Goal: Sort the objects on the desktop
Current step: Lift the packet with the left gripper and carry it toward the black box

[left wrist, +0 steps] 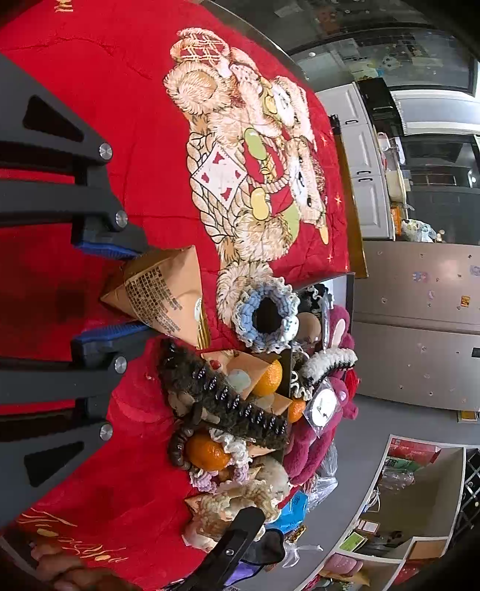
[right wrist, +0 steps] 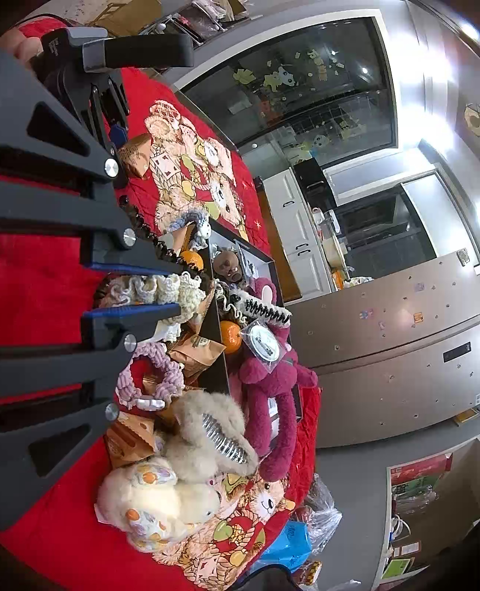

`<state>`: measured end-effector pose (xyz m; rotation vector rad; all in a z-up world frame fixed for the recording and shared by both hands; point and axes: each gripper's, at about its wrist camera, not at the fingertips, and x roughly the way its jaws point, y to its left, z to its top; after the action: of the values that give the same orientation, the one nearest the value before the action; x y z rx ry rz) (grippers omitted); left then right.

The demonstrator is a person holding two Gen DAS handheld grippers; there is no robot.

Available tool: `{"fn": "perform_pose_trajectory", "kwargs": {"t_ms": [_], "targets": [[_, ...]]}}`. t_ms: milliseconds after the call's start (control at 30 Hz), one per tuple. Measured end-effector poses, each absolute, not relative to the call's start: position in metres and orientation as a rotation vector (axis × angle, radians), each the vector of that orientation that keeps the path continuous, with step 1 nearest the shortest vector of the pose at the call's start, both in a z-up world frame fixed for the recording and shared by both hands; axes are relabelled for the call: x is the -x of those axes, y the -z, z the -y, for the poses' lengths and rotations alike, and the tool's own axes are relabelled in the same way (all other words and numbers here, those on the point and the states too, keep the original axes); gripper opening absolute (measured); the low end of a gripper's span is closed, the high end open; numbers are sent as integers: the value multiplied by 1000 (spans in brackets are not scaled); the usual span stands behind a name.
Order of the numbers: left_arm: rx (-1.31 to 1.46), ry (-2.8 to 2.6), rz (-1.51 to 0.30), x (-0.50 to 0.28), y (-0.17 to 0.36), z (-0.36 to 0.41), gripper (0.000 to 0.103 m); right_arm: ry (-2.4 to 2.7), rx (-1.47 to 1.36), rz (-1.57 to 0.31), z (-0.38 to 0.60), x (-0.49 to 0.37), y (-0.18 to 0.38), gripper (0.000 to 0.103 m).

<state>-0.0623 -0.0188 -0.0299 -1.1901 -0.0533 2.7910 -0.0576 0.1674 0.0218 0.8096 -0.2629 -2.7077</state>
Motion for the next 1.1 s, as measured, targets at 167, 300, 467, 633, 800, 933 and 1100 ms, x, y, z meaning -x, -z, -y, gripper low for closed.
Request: {"fn": "perform_pose_trajectory", "kwargs": {"t_ms": [167,300,467,633,800,933,1100], "targets": [[1122,-2829,43,56,16,18,30,2746,-777,181,-160,53,-26,15],[1064,-2851,64,50,3,20,30,2751,-753,138,-153,46,-31,15],[1028,-2873,77,45,-10,20,30,2778,-753,97,-147,41,-38,15],[1004,-2875,105,42,-21,13,30,2799,-738,47,-143,37,-49,15],[964,-2871,95,42,-36,3,30,2809,-745,20,-143,35,-59,15],[942,-2872,73,45,-47,-5,30,2819,-763,-2,-143,35,-65,15],[940,-2863,75,52,-52,-11,30,2801,-800,29,-144,42,-72,15]]}}
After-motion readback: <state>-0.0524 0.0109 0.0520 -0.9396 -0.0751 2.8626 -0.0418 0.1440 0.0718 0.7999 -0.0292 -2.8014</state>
